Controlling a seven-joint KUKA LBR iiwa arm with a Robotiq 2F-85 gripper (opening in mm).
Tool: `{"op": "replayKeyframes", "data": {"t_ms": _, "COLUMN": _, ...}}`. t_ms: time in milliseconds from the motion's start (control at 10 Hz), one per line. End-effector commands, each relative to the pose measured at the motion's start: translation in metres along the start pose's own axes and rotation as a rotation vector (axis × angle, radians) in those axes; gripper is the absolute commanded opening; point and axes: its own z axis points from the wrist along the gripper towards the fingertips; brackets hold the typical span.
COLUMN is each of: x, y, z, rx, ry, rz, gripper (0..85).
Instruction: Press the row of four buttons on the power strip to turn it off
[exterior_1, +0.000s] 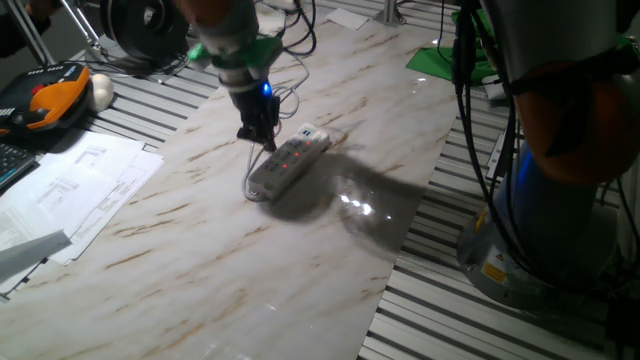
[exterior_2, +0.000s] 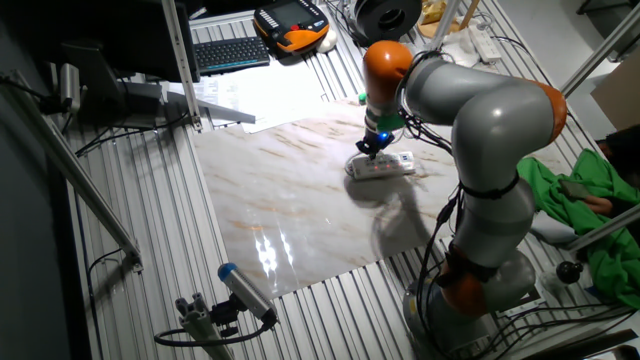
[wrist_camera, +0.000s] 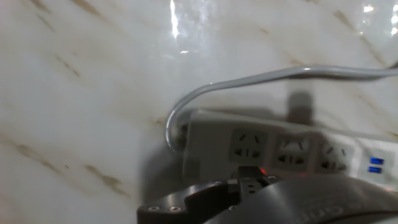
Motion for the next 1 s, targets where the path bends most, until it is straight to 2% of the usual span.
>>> {"op": "replayKeyframes", "data": {"t_ms": 0, "x": -0.001, "y": 0.002, "z": 0.009, "rx": -0.003, "ry": -0.014, "rz": -0.016, "gripper": 0.0}}
{"op": "replayKeyframes", "data": {"t_ms": 100, "x": -0.003, "y": 0.002, "z": 0.018, "rx": -0.004, "ry": -0.019, "rz": -0.044, "gripper": 0.0}}
{"op": "replayKeyframes", "data": {"t_ms": 200, "x": -0.003, "y": 0.000, "z": 0.021, "rx": -0.023, "ry": -0.005, "rz": -0.055, "gripper": 0.0}}
{"op": "replayKeyframes", "data": {"t_ms": 300, "x": -0.001, "y": 0.000, "z": 0.025, "rx": -0.031, "ry": 0.001, "rz": -0.074, "gripper": 0.0}}
{"op": "replayKeyframes", "data": {"t_ms": 400, "x": 0.004, "y": -0.002, "z": 0.030, "rx": -0.043, "ry": -0.010, "rz": -0.078, "gripper": 0.0}}
{"op": "replayKeyframes", "data": {"t_ms": 500, "x": 0.010, "y": 0.000, "z": 0.032, "rx": -0.037, "ry": -0.022, "rz": -0.077, "gripper": 0.0}}
{"op": "replayKeyframes", "data": {"t_ms": 700, "x": 0.013, "y": 0.000, "z": 0.030, "rx": -0.028, "ry": -0.018, "rz": -0.081, "gripper": 0.0}}
{"op": "replayKeyframes", "data": {"t_ms": 900, "x": 0.014, "y": -0.004, "z": 0.034, "rx": -0.034, "ry": -0.022, "rz": -0.089, "gripper": 0.0}}
